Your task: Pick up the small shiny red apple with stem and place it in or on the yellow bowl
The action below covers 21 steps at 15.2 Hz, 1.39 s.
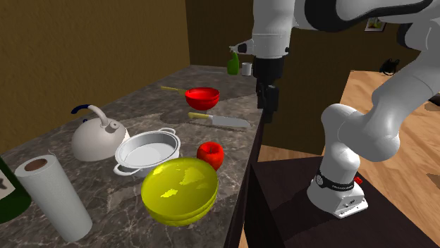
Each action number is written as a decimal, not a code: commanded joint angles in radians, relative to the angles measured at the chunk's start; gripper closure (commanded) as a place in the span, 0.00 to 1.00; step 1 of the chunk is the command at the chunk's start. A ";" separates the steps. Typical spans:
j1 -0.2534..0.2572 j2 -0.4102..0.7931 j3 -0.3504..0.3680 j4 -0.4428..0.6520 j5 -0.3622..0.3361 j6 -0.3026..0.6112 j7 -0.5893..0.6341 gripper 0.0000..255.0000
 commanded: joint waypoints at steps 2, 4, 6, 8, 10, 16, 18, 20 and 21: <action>0.004 0.027 0.002 0.002 -0.008 0.037 -0.011 0.00; 0.010 0.084 0.007 0.010 -0.025 0.109 -0.032 0.00; 0.016 0.143 0.013 0.023 -0.043 0.179 -0.052 0.00; 0.021 0.204 0.019 0.040 -0.061 0.246 -0.069 0.00; 0.025 0.266 0.025 0.063 -0.079 0.309 -0.084 0.00; 0.028 0.371 0.035 0.087 -0.112 0.426 -0.102 0.00; 0.027 0.380 0.034 0.068 -0.114 0.453 -0.101 0.00; 0.025 0.390 0.033 0.050 -0.116 0.481 -0.100 0.00; 0.024 0.398 0.032 0.037 -0.118 0.504 -0.099 0.00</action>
